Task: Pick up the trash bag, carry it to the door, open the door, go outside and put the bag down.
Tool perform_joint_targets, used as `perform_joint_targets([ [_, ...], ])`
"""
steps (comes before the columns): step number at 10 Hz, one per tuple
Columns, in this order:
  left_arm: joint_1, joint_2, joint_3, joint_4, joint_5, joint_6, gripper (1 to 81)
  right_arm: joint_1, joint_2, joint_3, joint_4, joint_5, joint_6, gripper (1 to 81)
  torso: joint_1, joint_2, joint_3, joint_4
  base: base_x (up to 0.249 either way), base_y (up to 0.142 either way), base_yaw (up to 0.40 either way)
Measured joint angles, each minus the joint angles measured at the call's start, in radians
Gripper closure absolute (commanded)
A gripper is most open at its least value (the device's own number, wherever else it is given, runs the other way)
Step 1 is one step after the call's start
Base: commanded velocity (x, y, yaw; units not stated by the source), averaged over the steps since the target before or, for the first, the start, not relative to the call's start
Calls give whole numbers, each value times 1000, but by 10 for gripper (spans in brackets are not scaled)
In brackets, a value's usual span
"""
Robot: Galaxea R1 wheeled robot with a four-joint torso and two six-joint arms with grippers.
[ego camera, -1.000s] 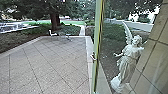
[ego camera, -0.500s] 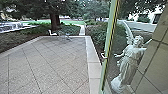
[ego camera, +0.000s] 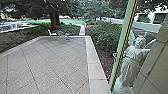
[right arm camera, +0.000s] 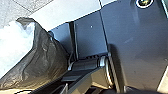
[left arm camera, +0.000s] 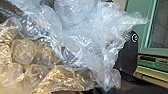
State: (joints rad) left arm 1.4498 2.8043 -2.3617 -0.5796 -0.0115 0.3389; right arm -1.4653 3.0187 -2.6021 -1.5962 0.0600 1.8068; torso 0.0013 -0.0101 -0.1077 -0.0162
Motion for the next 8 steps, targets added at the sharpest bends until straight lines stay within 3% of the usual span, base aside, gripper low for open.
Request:
perform_joint_targets([
  [8,0,0,0,0,0,0,811,0,0,0,0,0,0,10,0,0,0,0,77,0,0],
])
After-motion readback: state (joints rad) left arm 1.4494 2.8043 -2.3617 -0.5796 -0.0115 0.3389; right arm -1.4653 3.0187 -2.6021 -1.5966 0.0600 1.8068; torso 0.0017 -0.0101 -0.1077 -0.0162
